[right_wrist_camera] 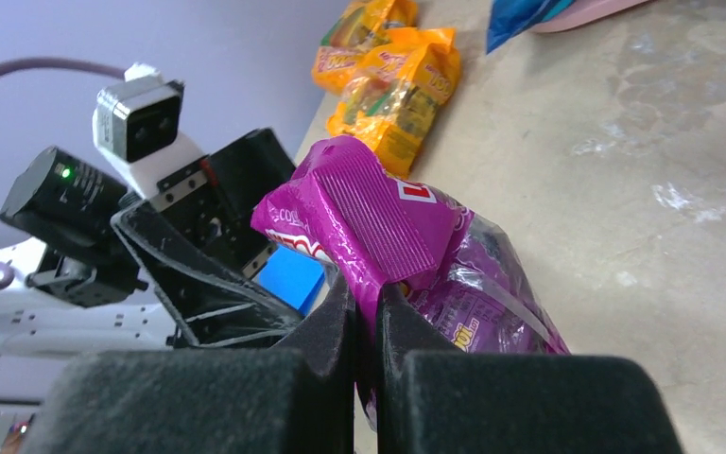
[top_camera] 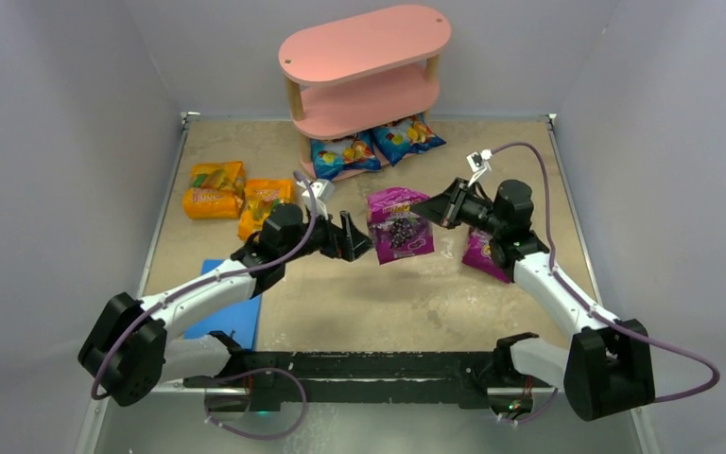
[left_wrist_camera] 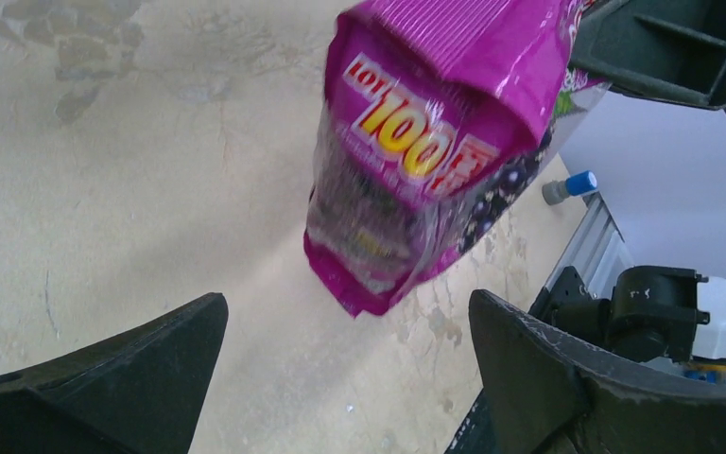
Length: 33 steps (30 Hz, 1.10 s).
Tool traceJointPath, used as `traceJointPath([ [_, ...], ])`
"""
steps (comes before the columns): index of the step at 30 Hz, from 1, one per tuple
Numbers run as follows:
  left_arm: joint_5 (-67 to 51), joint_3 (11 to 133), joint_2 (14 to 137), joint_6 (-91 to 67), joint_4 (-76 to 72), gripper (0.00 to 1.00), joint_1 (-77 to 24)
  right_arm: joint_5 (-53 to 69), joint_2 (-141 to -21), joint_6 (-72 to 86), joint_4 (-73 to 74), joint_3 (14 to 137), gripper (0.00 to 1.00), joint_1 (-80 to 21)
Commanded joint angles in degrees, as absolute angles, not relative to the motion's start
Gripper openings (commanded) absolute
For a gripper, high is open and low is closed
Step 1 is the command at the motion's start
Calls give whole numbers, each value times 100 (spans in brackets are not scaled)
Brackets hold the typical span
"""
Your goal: Place and organize the candy bags onto the shelf
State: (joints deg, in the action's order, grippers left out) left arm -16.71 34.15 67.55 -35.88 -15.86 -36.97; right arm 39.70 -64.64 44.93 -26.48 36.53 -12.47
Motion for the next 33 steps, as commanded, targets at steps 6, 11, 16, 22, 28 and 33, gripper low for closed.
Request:
traceJointPath([
  [6, -1891, 4129, 7347, -3159, -2150, 93, -3893, 4616, -6556, 4324, -3267, 4378, 0, -1652],
  [11, -1977, 4210, 7321, -3058, -2338, 72, -3894, 4763, -6738, 4012, -2918, 4627, 0, -1661],
  [16, -2185, 4300, 7386, -3186, -2444, 31, -3894, 4730, -6774, 3797, -2856, 4714, 0, -1661],
  [22, -2127, 4354, 7346, -3622, -2564, 0, -3894, 4487, -6829, 3442, -2423, 4941, 35, -1661],
  [28, -1774, 4469, 7126, -3946, -2482, 0, -3894, 3793, -6471, 3019, -2099, 4781, 74, -1653],
  [33, -1120, 4690, 6926, -4182, -2343, 0, -3894, 3296, -5923, 2985, -2172, 4147, 88, -1640],
])
